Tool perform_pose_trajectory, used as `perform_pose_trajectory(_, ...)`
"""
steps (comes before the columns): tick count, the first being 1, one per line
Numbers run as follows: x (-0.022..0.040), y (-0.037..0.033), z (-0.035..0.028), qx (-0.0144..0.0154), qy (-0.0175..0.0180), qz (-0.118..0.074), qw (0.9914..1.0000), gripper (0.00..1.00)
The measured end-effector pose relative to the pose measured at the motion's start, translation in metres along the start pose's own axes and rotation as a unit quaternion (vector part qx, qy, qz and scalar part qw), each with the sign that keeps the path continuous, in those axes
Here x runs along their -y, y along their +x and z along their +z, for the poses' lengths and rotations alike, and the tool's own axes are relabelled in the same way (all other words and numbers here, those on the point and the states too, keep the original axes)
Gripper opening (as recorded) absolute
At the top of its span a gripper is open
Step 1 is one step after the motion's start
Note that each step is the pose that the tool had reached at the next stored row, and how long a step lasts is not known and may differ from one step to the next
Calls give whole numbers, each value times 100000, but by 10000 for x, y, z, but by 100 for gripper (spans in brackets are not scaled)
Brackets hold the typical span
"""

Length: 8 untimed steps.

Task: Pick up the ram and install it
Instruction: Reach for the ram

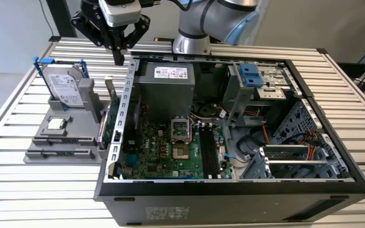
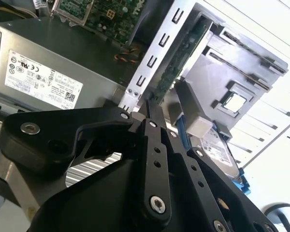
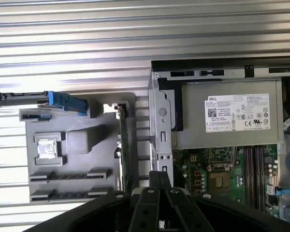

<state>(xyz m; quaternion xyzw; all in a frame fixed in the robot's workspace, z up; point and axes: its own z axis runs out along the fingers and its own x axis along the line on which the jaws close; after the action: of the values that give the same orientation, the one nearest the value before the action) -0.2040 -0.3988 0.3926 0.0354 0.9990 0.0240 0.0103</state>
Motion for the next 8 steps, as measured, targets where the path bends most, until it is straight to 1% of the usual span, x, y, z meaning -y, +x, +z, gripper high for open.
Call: perform_pose_trajectory(8,8,116,-2,2,-3,-3,100000,0)
